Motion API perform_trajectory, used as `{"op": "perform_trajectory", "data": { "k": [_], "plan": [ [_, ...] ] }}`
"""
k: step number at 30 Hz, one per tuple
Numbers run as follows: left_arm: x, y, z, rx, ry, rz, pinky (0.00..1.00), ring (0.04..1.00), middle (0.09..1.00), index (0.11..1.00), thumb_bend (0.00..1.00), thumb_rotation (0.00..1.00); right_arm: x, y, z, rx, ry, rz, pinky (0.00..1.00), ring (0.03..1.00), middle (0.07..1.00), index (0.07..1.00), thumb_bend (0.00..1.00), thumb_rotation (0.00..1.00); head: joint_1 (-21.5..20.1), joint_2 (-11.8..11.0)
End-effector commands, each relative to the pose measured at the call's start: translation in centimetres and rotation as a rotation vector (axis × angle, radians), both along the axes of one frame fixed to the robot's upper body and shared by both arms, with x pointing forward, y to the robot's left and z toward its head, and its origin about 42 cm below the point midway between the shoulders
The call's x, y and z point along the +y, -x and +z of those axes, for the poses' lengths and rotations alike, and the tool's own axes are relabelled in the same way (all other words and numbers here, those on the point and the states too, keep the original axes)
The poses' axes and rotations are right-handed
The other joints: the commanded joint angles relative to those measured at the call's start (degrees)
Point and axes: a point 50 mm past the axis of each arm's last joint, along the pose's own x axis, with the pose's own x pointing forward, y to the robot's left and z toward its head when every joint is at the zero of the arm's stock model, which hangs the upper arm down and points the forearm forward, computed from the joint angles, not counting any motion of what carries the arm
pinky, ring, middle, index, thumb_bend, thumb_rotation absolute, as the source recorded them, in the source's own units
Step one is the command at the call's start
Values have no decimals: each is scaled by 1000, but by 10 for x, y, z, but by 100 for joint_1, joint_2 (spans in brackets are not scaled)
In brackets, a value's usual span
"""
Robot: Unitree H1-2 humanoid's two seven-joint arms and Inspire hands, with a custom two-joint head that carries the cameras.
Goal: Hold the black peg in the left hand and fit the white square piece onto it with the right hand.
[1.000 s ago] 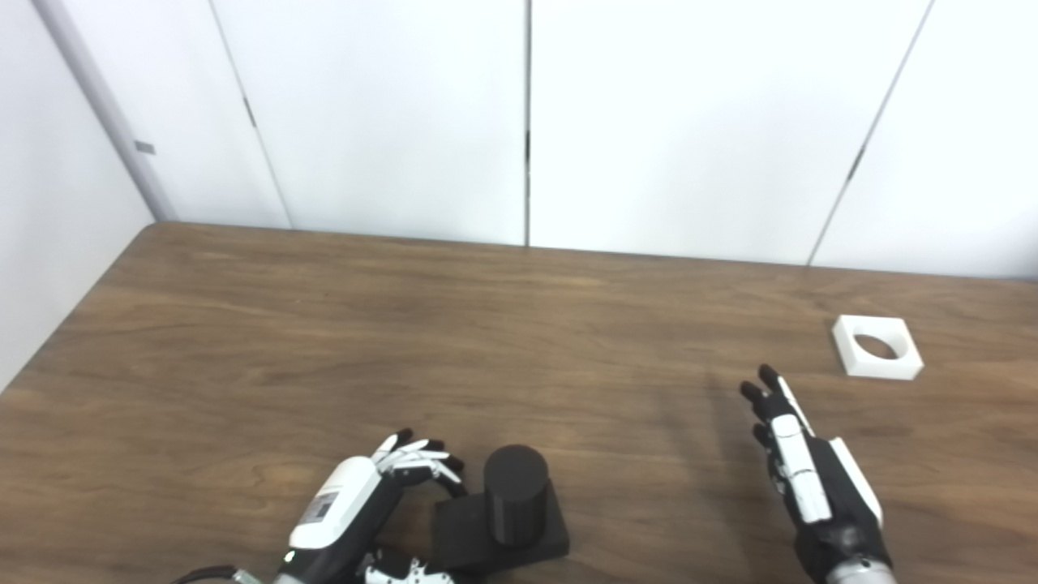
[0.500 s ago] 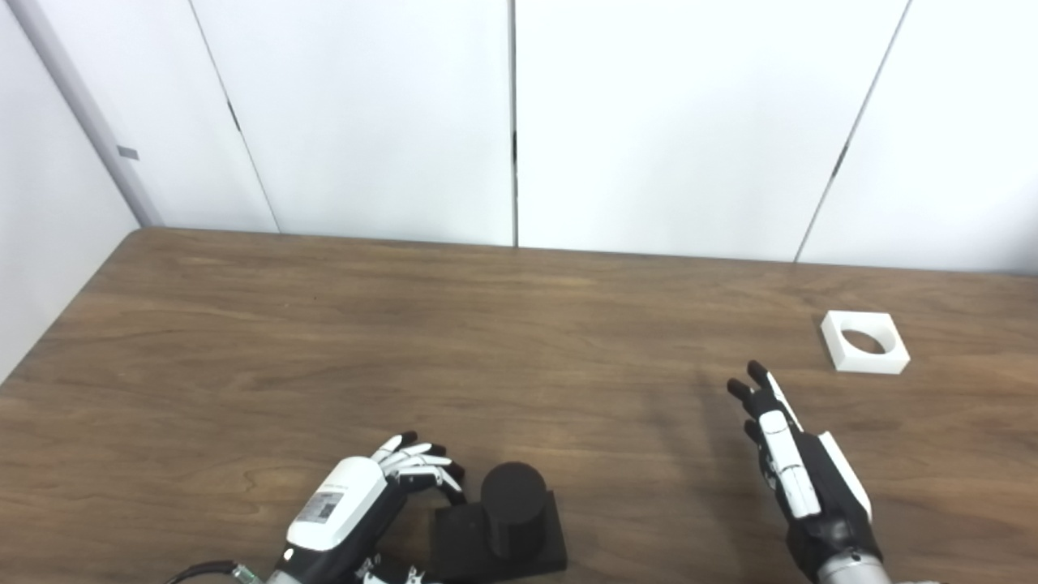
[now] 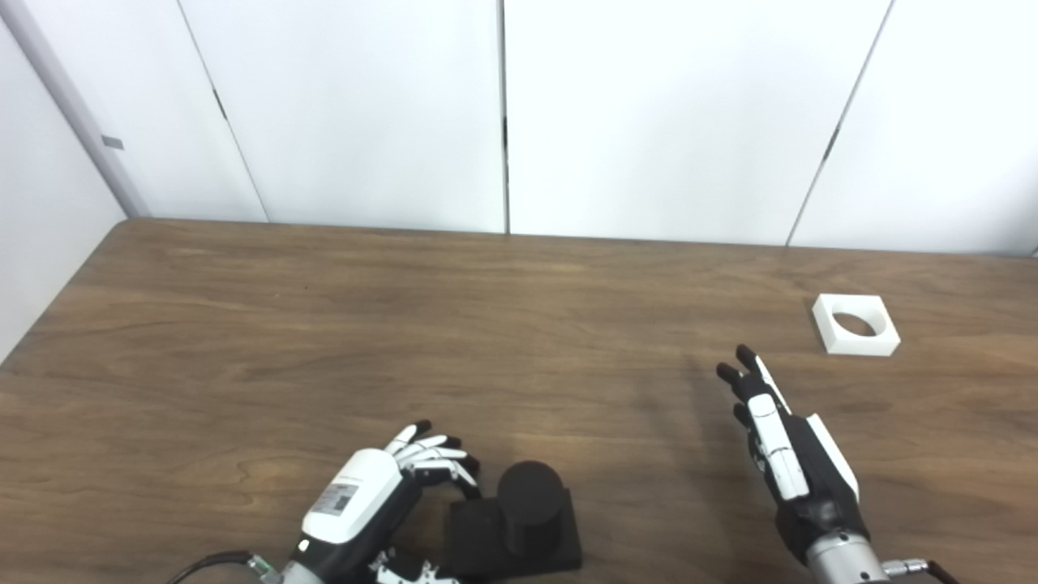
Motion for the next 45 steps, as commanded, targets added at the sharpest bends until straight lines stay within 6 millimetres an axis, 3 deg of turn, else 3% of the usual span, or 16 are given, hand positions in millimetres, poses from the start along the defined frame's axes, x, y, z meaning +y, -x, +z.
{"op": "perform_trajectory", "data": {
  "k": [1, 18, 26, 30, 31, 35, 36, 41, 45],
  "plan": [
    [-14, 7, -6, 29, -27, -81, 980, 859, 767, 483, 522, 49, 1, 40, -14, 76, -26, -41, 1000, 1000, 979, 1000, 531, 1000, -81, 30],
    [-21, 9, -8, 49, -15, -104, 979, 861, 769, 483, 522, 49, 9, 38, -11, 1, -47, -116, 1000, 1000, 1000, 990, 518, 1000, -446, 186],
    [-19, 5, -9, 46, -13, -101, 973, 857, 764, 483, 522, 47, -1, 32, -7, -34, -68, -160, 1000, 1000, 986, 974, 569, 1000, -588, 163],
    [-16, 4, -10, 45, -13, -102, 966, 853, 760, 483, 521, 47, -11, 24, 10, -76, 73, -124, 1000, 1000, 987, 976, 523, 982, -693, 134],
    [-16, 4, -11, 44, -14, -103, 964, 852, 759, 483, 521, 47, -15, 21, 15, -85, 154, -112, 1000, 995, 982, 972, 534, 902, -787, 103],
    [-16, 2, -16, 42, -18, -100, 952, 844, 757, 483, 521, 47, -41, 2, 35, -133, 432, -66, 934, 938, 947, 971, 697, 315, -885, 27],
    [-16, 1, -17, 42, -17, -99, 949, 841, 756, 483, 521, 47, -49, -4, 40, -142, 473, -56, 919, 930, 941, 970, 743, 210, -912, 3],
    [-16, -1, -20, 35, -11, -99, 939, 835, 754, 483, 521, 47, -86, -35, 65, -142, 676, -29, 857, 913, 930, 963, 835, 94, -973, -52],
    [-16, -2, -21, 34, -8, -99, 930, 834, 754, 483, 521, 47, -109, -59, 83, -107, 823, -15, 915, 986, 954, 953, 904, 65, -1025, -76]
  ]
}}
